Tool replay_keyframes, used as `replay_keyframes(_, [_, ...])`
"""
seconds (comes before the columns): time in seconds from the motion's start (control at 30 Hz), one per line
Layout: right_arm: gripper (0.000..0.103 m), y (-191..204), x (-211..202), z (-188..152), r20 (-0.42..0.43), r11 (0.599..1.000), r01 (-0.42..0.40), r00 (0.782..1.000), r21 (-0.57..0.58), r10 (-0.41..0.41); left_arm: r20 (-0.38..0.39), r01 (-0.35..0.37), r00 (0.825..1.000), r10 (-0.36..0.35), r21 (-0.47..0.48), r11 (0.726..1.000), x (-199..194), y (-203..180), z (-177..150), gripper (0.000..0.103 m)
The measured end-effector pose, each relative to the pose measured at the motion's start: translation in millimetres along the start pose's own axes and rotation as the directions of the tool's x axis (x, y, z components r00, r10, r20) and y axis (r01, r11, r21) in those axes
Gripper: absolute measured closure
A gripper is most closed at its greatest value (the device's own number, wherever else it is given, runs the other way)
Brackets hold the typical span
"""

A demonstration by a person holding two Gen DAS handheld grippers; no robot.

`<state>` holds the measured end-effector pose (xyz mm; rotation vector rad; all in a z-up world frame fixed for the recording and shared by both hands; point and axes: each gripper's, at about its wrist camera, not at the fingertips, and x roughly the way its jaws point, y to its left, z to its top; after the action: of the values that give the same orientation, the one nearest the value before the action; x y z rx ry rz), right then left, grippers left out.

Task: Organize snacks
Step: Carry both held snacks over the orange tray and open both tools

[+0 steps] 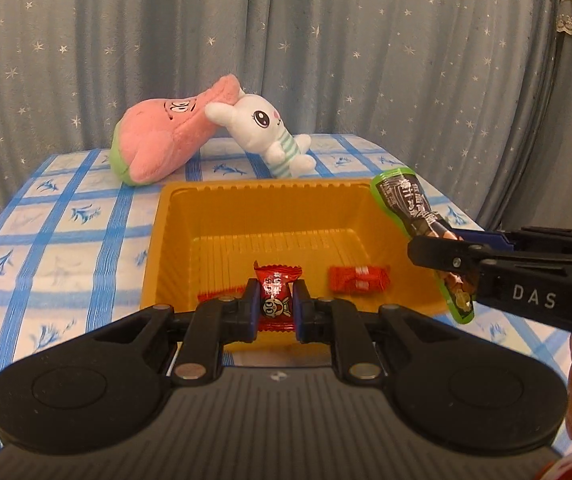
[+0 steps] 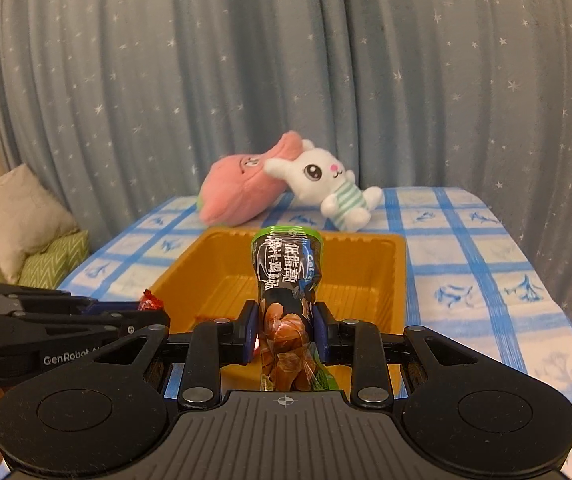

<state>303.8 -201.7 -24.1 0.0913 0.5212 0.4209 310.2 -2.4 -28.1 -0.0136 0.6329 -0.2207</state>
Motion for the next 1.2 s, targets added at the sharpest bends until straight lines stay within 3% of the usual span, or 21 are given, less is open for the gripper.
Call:
replay_keyframes(0.33, [0.074, -14.6, 43.5, 10.3, -0.043, 1.0, -0.003, 0.999, 0.017, 0.004, 0.004, 0.019, 1.0, -0.018, -0.045, 0.999, 38.3, 18.9, 24.2, 0.089])
replay_keyframes(0.73, [0.074, -24.3, 76.6, 12.5, -0.084, 0.998, -0.001, 0.996, 0.064, 0.006, -0.044, 0.059, 0.997, -0.062, -0.063, 0.996, 70.1, 24.7, 26.5, 0.088])
replay_keyframes(0.77, [0.074, -24.5, 77.8, 12.0, -0.087, 0.998, 0.001, 0.996, 0.065, 0.005, -0.058, 0.06, 0.996, -0.063, -0.058, 0.997, 72.8, 24.2, 26.4, 0.086])
replay_keyframes(0.8, [0.074, -25.0, 78.8, 11.4, -0.089, 0.998, 0.002, 0.996, 0.065, 0.004, -0.07, 0.053, 0.996, -0.057, -0.058, 0.997, 74.9, 24.1, 25.8, 0.072])
replay_keyframes(0.83, [0.074, -25.5, 79.1, 10.7, -0.092, 0.998, 0.002, 0.996, 0.067, 0.004, -0.074, 0.04, 0.996, -0.044, -0.06, 0.997, 75.3, 24.5, 24.9, 0.066])
replay_keyframes(0.87, [0.074, -25.9, 79.5, 10.2, -0.093, 0.998, 0.002, 0.996, 0.069, 0.004, -0.074, 0.035, 0.996, -0.04, -0.063, 0.997, 75.1, 25.7, 24.2, 0.063])
replay_keyframes(1.2, [0.074, -28.5, 77.2, 11.7, -0.087, 0.996, -0.006, 0.996, 0.093, 0.014, -0.046, 0.005, 0.999, -0.01, -0.098, 0.995, 64.3, 41.2, 27.2, 0.06])
